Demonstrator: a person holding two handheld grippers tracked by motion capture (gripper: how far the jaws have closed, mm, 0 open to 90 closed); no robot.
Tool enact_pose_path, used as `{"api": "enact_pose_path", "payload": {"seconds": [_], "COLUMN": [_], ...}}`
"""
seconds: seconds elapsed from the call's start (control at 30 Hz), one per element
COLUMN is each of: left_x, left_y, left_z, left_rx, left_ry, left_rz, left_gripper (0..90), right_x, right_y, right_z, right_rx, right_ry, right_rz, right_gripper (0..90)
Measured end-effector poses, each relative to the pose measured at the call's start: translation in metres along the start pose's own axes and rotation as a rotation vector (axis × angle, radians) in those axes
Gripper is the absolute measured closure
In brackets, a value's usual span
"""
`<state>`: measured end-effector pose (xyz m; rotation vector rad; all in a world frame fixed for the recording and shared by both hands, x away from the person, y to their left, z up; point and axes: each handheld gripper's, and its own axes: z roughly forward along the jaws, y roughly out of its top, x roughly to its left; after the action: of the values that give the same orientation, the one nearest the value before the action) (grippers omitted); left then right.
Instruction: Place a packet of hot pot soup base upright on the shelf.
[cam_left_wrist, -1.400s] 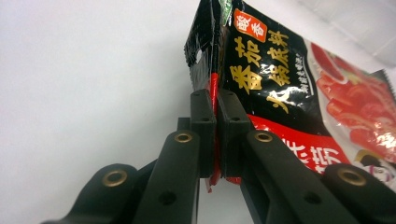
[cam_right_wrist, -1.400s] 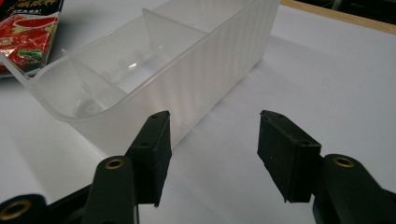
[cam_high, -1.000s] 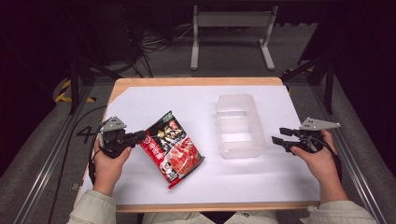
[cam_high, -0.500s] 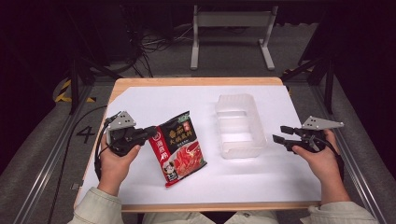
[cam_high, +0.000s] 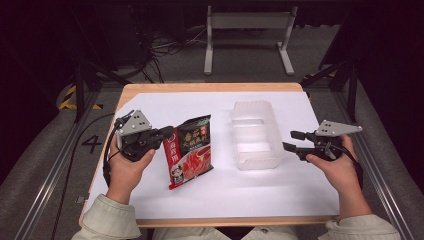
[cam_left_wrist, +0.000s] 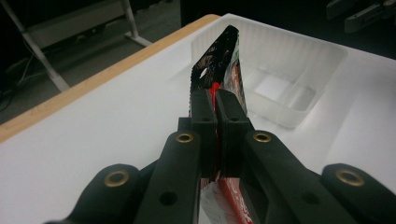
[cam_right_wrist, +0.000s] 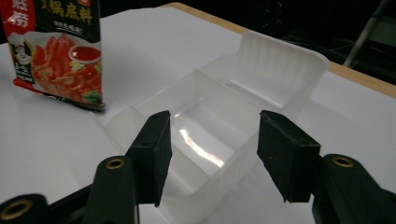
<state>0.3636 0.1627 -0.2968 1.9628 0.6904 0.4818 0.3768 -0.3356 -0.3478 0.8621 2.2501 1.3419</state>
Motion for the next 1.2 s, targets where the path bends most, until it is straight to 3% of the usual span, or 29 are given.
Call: {"api": "enact_pose_path", "payload": {"seconds": [0.17, 0.33, 0.6, 0.9, 1.2], "left_x": [-0.002, -0.007, -0.012, -0.021, -0.028], "left_y": [0.009, 0.015, 0.017, 0.020, 0.021], "left_z": [-0.003, -0.007, -0.011, -0.012, -0.013], "left_rx": [-0.034, -0.061, -0.078, -0.082, -0.082], "left_ry": [-0.020, -0.047, -0.083, -0.105, -0.131], "left_rz": [0.006, 0.026, 0.034, 0.058, 0.073], "left_gripper": [88.0, 88.0, 88.0, 88.1, 88.1], "right_x": [0.015, 0.034, 0.055, 0.073, 0.082], "right_y": [0.019, 0.045, 0.070, 0.086, 0.091], "right_z": [0.007, 0.020, 0.044, 0.076, 0.099], "right_rx": [-0.023, -0.052, -0.059, -0.039, -0.034], "right_ry": [0.050, 0.145, 0.255, 0.323, 0.381], "right_rz": [-0.045, -0.080, -0.083, -0.118, -0.118], "right_gripper": [44.3, 41.0, 32.7, 32.0, 30.4]}}
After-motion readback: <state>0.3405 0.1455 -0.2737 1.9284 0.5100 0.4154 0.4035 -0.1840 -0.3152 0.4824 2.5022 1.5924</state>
